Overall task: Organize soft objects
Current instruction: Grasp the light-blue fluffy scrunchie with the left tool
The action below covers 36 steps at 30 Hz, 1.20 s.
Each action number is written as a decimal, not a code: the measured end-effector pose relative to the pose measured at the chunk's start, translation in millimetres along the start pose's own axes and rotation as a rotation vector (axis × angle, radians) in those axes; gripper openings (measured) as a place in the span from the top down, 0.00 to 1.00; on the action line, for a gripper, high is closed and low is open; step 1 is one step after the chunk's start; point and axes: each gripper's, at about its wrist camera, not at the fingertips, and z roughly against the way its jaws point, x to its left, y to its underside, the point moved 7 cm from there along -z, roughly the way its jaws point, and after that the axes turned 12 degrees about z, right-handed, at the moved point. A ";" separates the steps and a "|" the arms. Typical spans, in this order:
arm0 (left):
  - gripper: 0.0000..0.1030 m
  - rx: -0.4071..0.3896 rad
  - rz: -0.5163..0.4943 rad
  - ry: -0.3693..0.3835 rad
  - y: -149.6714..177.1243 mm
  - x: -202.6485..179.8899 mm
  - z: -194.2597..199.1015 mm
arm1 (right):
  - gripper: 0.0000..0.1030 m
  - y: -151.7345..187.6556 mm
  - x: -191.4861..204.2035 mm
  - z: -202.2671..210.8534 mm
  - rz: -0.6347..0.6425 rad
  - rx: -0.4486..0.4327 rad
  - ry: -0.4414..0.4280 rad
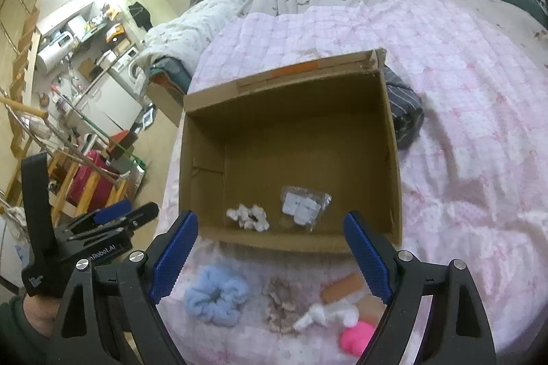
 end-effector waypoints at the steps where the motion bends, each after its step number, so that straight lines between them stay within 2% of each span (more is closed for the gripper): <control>1: 0.39 0.010 0.000 0.006 3.5 0.1 -1.0 | 0.10 4.9 0.4 0.6 0.000 0.012 0.006; 8: 0.39 0.030 -0.011 0.010 31.0 4.2 -16.5 | 0.10 38.8 -2.2 -6.3 -0.013 0.063 0.028; 12: 0.39 0.053 0.031 0.011 35.7 13.3 -27.6 | 0.10 59.3 -11.4 -17.6 -0.059 0.098 0.018; 17: 0.39 0.100 0.096 0.028 36.9 21.6 -41.9 | 0.10 63.1 -21.0 -21.9 -0.100 0.104 0.046; 21: 0.39 0.145 0.125 -0.015 41.5 29.3 -53.6 | 0.10 67.1 -26.7 -31.9 -0.116 0.130 0.061; 26: 0.39 0.227 0.158 0.013 53.1 31.7 -67.2 | 0.10 66.1 -26.0 -32.8 -0.120 0.125 0.047; 28: 0.39 0.285 0.153 0.039 61.6 27.0 -75.8 | 0.10 65.8 -26.2 -33.3 -0.121 0.126 0.045; 31: 0.39 0.413 0.114 0.071 84.5 11.2 -93.0 | 0.10 66.5 -27.4 -35.0 -0.130 0.132 0.042; 34: 0.39 0.426 0.028 0.077 97.0 -7.2 -94.3 | 0.10 66.3 -28.9 -35.9 -0.140 0.134 0.039; 36: 0.32 0.414 -0.044 0.058 102.2 -16.4 -93.7 | 0.10 67.0 -29.5 -36.8 -0.141 0.138 0.040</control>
